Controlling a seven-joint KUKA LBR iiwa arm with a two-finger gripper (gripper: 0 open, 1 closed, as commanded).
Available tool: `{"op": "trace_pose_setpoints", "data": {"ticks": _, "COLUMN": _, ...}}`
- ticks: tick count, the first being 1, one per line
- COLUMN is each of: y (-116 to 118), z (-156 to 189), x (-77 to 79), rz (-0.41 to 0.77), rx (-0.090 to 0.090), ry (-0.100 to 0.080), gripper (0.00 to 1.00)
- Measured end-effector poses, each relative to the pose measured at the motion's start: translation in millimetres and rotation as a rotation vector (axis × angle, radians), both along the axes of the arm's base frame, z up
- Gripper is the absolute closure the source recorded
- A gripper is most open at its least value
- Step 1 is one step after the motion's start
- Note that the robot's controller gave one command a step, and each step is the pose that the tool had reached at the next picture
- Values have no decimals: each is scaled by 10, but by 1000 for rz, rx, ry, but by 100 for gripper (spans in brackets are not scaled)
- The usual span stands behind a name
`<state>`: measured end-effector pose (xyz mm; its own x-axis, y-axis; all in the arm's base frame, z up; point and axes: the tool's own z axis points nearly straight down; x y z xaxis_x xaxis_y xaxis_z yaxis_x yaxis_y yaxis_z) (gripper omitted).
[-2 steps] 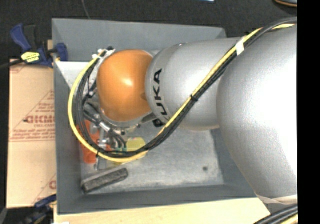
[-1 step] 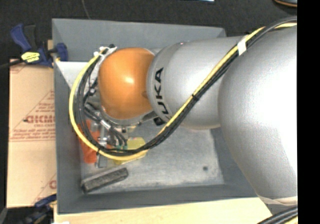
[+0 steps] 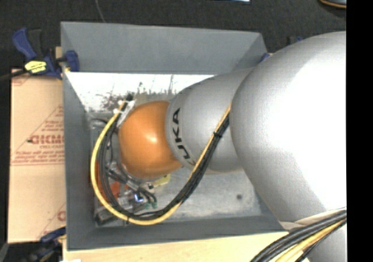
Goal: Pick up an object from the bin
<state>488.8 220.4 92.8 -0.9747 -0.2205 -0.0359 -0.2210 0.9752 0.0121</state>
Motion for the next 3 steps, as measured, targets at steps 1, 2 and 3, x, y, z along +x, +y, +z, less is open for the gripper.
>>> {"op": "trace_pose_setpoints", "data": {"ticks": 1, "y": -210, "z": 196, "x": -120, "rz": 60, "rx": -11, "ry": 12, "gripper": 0}}
{"op": "trace_pose_setpoints", "data": {"ticks": 2, "y": -377, "z": 207, "x": 11, "rz": 43, "rx": -5, "ry": 3, "gripper": 0}}
{"op": "trace_pose_setpoints", "data": {"ticks": 3, "y": -175, "z": 110, "x": -18, "rz": 433, "rx": -13, "ry": -23, "gripper": 0}}
